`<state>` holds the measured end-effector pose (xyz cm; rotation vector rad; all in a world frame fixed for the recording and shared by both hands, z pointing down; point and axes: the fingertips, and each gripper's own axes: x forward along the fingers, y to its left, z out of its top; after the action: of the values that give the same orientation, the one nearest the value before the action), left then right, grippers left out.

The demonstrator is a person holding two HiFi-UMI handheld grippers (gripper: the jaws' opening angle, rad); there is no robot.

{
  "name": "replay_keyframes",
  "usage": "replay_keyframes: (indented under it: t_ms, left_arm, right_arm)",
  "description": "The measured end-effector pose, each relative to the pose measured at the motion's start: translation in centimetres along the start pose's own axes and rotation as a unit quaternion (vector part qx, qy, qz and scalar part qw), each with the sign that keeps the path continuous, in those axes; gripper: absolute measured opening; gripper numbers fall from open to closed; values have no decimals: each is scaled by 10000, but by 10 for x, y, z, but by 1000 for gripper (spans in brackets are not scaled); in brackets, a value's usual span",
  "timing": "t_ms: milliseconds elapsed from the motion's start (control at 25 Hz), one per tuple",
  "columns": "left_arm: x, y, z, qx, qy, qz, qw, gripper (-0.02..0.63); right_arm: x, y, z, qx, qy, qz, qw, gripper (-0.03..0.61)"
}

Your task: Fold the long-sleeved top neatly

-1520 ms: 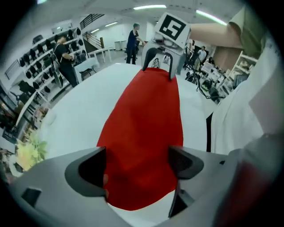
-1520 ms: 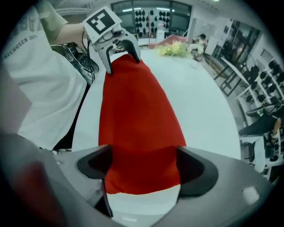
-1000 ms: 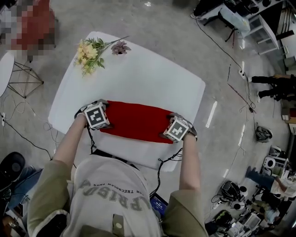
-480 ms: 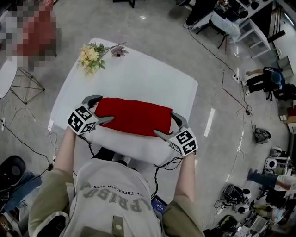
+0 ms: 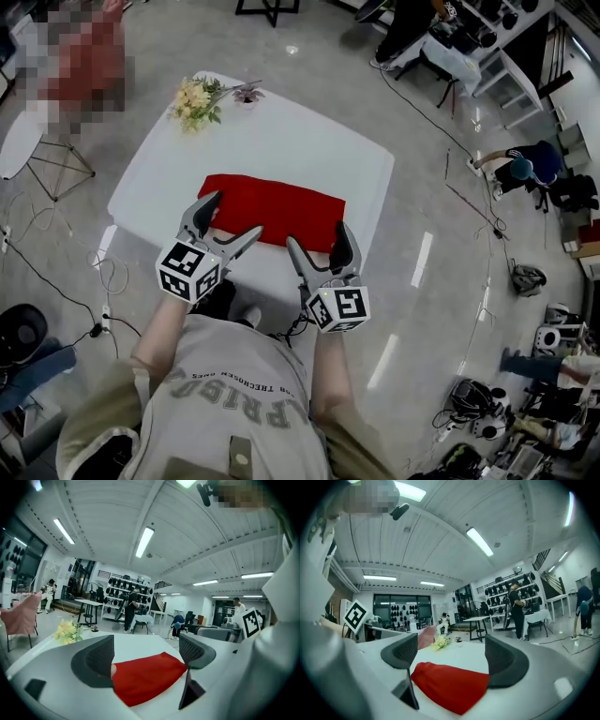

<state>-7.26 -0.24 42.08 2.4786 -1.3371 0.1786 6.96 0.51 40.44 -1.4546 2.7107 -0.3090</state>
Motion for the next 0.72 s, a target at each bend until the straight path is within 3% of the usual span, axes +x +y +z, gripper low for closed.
replay_keyframes:
  t_ms: [120,240,280,320,360,600,720]
  left_arm:
    - [-15,-13,6,51,-237,244,9994,440]
    - [-29,-22,11,198,-427,525,9975,415]
    - [-33,-23,13,251,-515,642,9963,347]
    - [-38,-23,15,294,-615,757,9948,225]
    - [-43,-24,17,327,-698,846,9934,176]
    - [-67,-23,27,483,-952,1208,9869,64]
    - [-74,-25,27,562,-1008,1388,9836,27]
  right_arm:
    - [-12,14,7,-211,-92,-159,9996,433]
    - [-27,19,18,-162,-270,-267,9991,267]
    - [-31,19,20,-139,-323,-291,9990,264]
    - [-35,20,22,-150,-358,-314,9988,248]
    - [-38,21,24,-190,-374,-336,9986,214]
    - [-49,35,29,-583,-332,-486,9966,161]
    - [-55,37,30,-878,-332,-728,9929,54]
